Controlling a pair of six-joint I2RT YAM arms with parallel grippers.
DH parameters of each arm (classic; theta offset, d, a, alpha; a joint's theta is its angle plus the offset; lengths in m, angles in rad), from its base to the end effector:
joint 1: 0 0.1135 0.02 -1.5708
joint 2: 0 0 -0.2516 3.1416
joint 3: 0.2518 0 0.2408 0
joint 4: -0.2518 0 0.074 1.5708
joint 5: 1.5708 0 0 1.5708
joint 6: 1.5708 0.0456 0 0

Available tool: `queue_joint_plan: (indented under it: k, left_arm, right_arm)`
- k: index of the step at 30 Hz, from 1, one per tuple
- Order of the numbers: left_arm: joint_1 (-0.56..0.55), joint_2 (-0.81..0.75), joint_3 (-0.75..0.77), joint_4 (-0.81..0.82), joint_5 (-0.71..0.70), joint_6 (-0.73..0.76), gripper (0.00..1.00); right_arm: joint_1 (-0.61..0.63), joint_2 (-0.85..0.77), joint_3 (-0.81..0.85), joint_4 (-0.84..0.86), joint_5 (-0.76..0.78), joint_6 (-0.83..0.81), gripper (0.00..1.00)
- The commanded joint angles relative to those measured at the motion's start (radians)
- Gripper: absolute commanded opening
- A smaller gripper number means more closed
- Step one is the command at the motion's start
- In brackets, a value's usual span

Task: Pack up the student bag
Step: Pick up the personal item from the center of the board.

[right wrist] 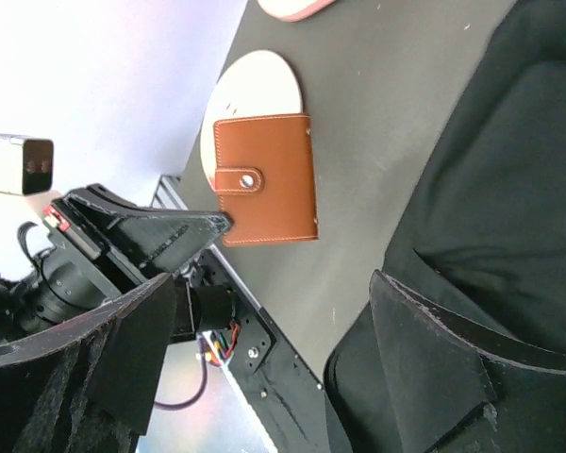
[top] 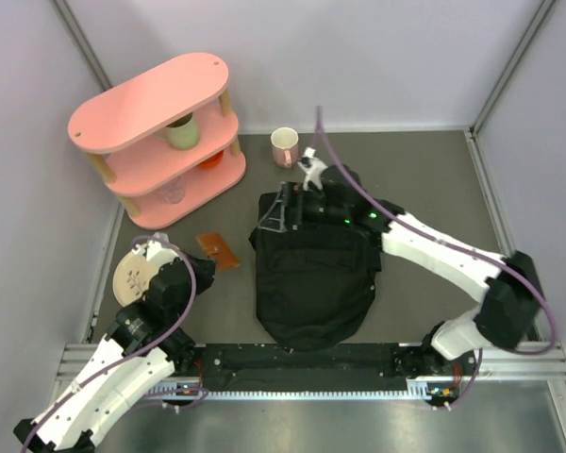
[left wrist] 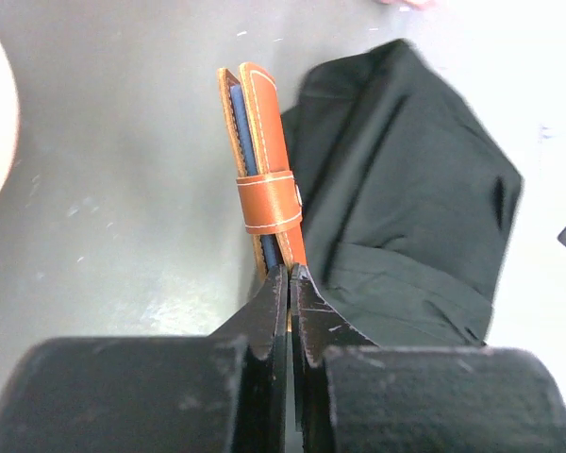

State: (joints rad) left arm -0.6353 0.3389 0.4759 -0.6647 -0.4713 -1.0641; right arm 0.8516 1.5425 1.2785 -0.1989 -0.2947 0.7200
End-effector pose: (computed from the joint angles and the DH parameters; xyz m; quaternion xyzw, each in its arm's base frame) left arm 0.0965 -0.0454 0.2307 -0.2930 0.7990 -0.2302 0.4719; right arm 0.2265 0.2788 0.3095 -0.1324 0.8343 0.4563 0.2795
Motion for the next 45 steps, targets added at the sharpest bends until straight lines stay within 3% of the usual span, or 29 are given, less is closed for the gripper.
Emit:
queue_joint_plan:
  k: [1, 5, 10, 16, 22, 33, 35, 37, 40, 45]
  left_arm:
    - [0.005, 0.038, 0.092, 0.227, 0.104, 0.197, 0.00]
    - [0.005, 0.071, 0.095, 0.431, 0.268, 0.285, 0.00]
    - [0.005, 0.208, 0.102, 0.646, 0.578, 0.325, 0.00]
    - [0.005, 0.337, 0.116, 0.853, 0.782, 0.294, 0.00]
    - [0.005, 0.405, 0.109, 0.996, 0.884, 0.244, 0.00]
    - [0.005, 0.423, 0.072, 1.076, 0.915, 0.199, 0.00]
    - [0.005, 0.426, 0.067, 1.083, 0.915, 0.197, 0.00]
    - [0.003, 0.431, 0.064, 1.088, 0.913, 0.194, 0.00]
    - [0.005, 0.433, 0.063, 1.087, 0.907, 0.200, 0.00]
    - [0.005, 0.428, 0.047, 1.082, 0.884, 0.194, 0.00]
  right_arm:
    - [-0.058, -0.174, -0.191, 0.075, 0.032, 0.070, 0.83]
    - [-0.101, -0.336, -0.341, 0.128, -0.012, 0.140, 0.84]
    - [-0.106, -0.542, -0.522, 0.292, -0.027, 0.223, 0.85]
    - [-0.105, -0.607, -0.646, 0.441, -0.017, 0.308, 0.86]
    - [-0.106, -0.572, -0.680, 0.515, -0.046, 0.338, 0.86]
    - [-0.106, -0.524, -0.708, 0.726, -0.087, 0.366, 0.85]
    - [-0.108, -0.512, -0.732, 0.792, -0.107, 0.394, 0.78]
    - [-0.108, -0.507, -0.751, 0.872, -0.110, 0.416, 0.63]
    - [-0.108, -0.518, -0.777, 0.933, -0.112, 0.430, 0.50]
    - [-0.111, -0.562, -0.792, 0.915, -0.084, 0.406, 0.25]
